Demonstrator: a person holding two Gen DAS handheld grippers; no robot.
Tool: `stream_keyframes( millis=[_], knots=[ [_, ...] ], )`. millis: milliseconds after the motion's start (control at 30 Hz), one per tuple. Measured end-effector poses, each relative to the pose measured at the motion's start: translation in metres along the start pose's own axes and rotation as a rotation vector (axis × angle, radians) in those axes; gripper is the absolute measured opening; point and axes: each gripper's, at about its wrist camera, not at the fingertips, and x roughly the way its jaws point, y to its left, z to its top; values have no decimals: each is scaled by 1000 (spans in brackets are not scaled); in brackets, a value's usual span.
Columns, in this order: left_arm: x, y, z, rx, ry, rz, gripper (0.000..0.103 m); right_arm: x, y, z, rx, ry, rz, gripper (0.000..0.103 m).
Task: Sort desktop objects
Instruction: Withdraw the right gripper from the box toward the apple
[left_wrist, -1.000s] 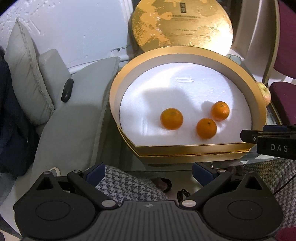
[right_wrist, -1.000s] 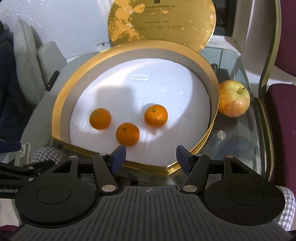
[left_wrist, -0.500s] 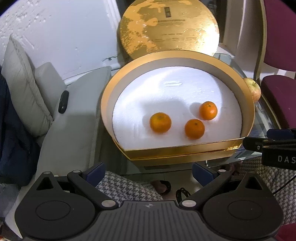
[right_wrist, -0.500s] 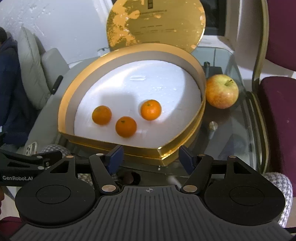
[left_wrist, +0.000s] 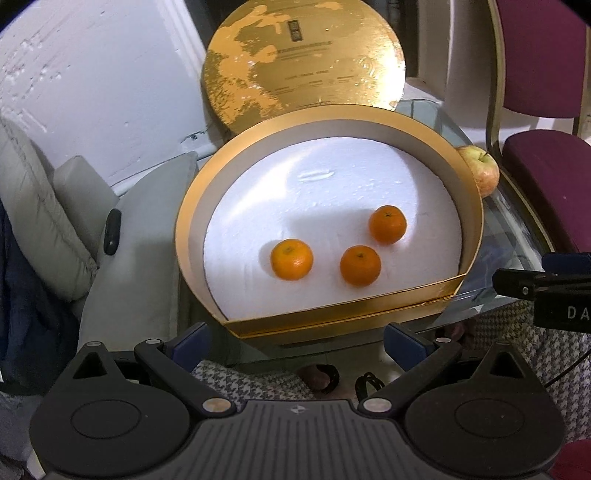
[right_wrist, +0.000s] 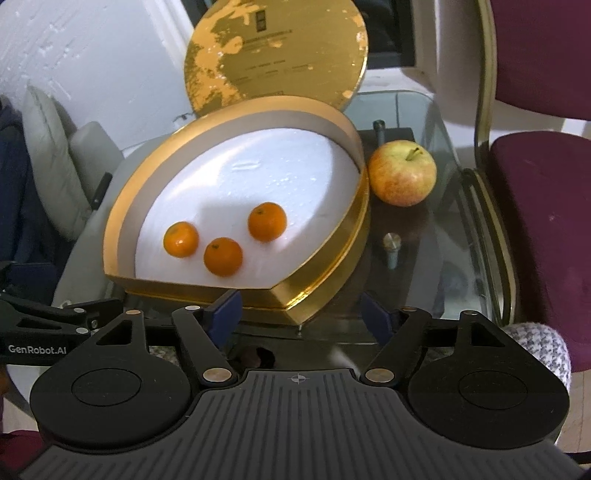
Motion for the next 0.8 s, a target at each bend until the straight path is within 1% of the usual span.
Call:
stream_keyframes(
  millis=[367, 800],
  knots=[
    [9, -20, 12, 51, 12, -16, 102, 0, -29, 3, 68, -13, -31, 81],
    [25, -25, 31, 59, 30, -22, 102, 14, -55, 17, 146, -19, -65, 81]
  ],
)
